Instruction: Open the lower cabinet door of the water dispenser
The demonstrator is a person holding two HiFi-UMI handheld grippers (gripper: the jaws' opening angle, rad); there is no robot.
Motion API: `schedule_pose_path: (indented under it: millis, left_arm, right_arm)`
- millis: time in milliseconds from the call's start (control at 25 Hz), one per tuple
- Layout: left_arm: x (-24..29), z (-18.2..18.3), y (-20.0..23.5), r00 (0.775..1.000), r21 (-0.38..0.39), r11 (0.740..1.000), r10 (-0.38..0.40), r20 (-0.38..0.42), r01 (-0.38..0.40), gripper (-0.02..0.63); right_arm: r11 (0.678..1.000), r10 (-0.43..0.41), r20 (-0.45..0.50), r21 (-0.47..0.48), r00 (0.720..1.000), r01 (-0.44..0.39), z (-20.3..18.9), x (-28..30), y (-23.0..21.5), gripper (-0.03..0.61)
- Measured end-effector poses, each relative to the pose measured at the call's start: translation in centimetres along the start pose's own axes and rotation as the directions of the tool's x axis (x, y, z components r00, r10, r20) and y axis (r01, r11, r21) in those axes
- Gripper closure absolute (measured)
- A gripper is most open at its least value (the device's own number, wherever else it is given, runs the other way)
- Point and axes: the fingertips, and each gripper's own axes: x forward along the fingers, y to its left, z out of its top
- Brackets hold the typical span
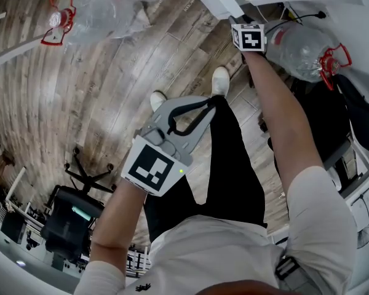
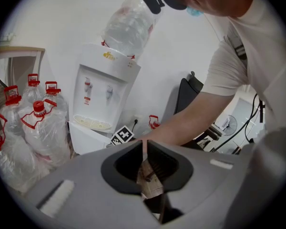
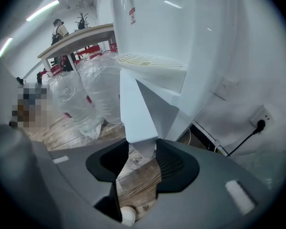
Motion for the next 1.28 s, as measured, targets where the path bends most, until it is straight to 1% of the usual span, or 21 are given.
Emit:
schedule_pose_path:
  millis: [160,360,720,920,1080,1200,1280]
  left_arm:
    - [-2.3,-0.6,0.5,1.000,-0.010,1.000,0.012,0.011,-0.012,0.555]
    - [-5.2,-1.3,1.3,0.999,-0.015,0.999,0.031,0.027,-0.030,0.555]
    - [-10.2,-3.1,2.5,0.997,-0.022,0.998,0.065,0.048,-0.064,0.555]
    - [-12.8,-4.1,3.4,0.994,-0.028,0.996,0.087,0.062,-0.085,0.555]
    - [-14.6,-5.1,4.1,0.992,-0.051,0.993,0.110,0.067,-0.107,0.555]
    - [-15.7,-5.6,4.5,0.990,-0.060,0.991,0.120,0.075,-0.116,0.555]
    - [-16.5,-5.9,5.0,0.988,-0.068,0.990,0.130,0.078,-0.125,0.555]
  right_arm:
    - [0.999,-0.015,-0.008,0.031,1.000,0.015,-0.4,-0.2,1.9,0.399]
    - [0.999,-0.019,-0.032,0.042,0.999,0.020,-1.2,-0.5,4.8,0.402]
    - [0.997,0.001,-0.038,0.075,0.999,0.002,-1.5,-0.1,10.8,0.419]
    - [0.998,0.017,-0.042,0.063,0.999,-0.014,-1.0,0.4,14.2,0.422]
    - [0.998,0.036,-0.041,0.048,0.998,-0.034,-0.3,1.0,17.0,0.424]
    - [0.999,0.052,-0.036,0.019,0.998,-0.051,0.5,1.6,19.0,0.453]
    - [0.998,0.064,-0.034,0.006,0.997,-0.064,1.1,2.0,20.4,0.457]
